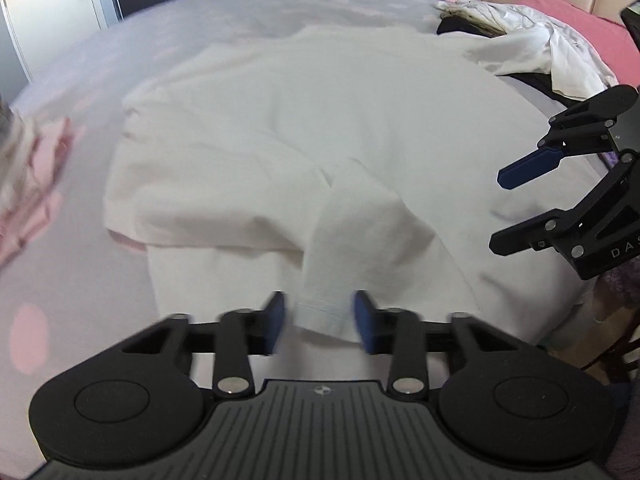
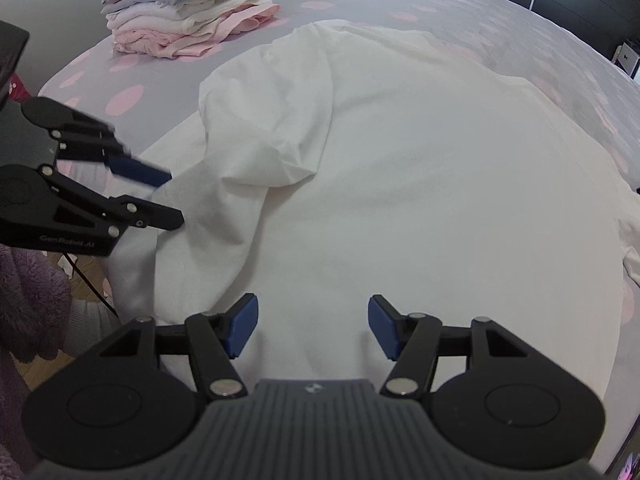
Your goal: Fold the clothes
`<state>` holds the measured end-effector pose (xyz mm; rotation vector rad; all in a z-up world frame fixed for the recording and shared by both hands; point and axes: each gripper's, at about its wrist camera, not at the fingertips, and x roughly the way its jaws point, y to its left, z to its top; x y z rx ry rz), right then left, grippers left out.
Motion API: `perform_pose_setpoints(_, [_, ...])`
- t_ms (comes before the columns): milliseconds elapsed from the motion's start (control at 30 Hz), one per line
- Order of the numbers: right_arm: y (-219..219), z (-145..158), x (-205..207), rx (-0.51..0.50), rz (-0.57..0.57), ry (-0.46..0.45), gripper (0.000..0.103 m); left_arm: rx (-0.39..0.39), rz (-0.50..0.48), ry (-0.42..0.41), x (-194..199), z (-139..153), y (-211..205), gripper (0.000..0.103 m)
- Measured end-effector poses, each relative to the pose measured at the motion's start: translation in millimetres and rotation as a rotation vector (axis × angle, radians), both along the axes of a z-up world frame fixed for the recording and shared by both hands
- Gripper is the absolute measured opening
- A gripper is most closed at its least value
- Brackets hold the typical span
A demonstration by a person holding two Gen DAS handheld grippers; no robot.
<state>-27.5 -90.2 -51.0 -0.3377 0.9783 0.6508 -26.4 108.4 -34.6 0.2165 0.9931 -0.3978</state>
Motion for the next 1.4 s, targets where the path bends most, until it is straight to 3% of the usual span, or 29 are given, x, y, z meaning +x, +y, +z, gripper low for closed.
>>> perform_pose_setpoints(67, [-3.1,-0.4,0.4,0.000,-0.011,0.001,0.064,-0.028,-0.006,0.007,-0.2,0.7,1.9,0.007])
perform_pose_setpoints(133, [-6.3,-0.5,0.2,-0.003,-0.019,0.002,0.064,-0.049,-0.031,-0.024,-5.1,7.9,-1.3,0.003])
perform_pose_setpoints(300, [-14.4,-1.5,1.3,-0.015,-0.042,0.001,0.065,-0.134,-0.134,-0.072,-17.9,30.3,-24.2,0.002])
perform_pose_setpoints(533, [-32.7,-3.1,2.8,-0.029,-0.105,-0.002,0.065,-0.158,-0.279,-0.092,-20.5,36.5,-71.4,0.002])
perform_pose_setpoints(633, [-40.2,-3.9,3.4,-0.028,-0.131,0.000,0.065,-0.141,-0.324,-0.074,-19.6,29.1,-86.9,0.006])
perform_pose_setpoints(733, [-46.1,-3.3,4.0,-0.021,-0.153,-0.005,0.065,-0.140,-0.376,-0.051,-23.3,24.7,-96.0,0.022])
perform_pose_setpoints(800, [-50.3,-0.4,5.0,0.003,-0.172,-0.011,0.064,-0.145,-0.398,-0.044,-26.5,24.4,-97.7,0.026])
perform_pose_setpoints(933, [-57.6,10.6,8.7,0.115,-0.214,-0.003,0.061,-0.139,-0.381,-0.043,-30.4,25.0,-92.1,0.035])
perform_pose_setpoints(1000, [-60.8,17.2,10.6,0.182,-0.236,0.004,0.052,-0.138,-0.360,-0.041,-32.7,26.5,-85.8,0.036])
perform_pose_setpoints(1133, [-58.4,29.8,12.7,0.295,-0.243,0.023,0.051,-0.132,-0.301,-0.052,-37.4,29.7,-73.4,0.040])
perform_pose_setpoints(1267, [-43.0,32.9,9.0,0.330,-0.190,0.064,0.051,-0.080,-0.240,-0.041,-38.0,23.8,-67.6,0.042])
perform_pose_setpoints(1400, [-33.7,30.0,3.8,0.309,-0.146,0.085,0.051,-0.045,-0.244,-0.029,-37.3,12.2,-72.7,0.041])
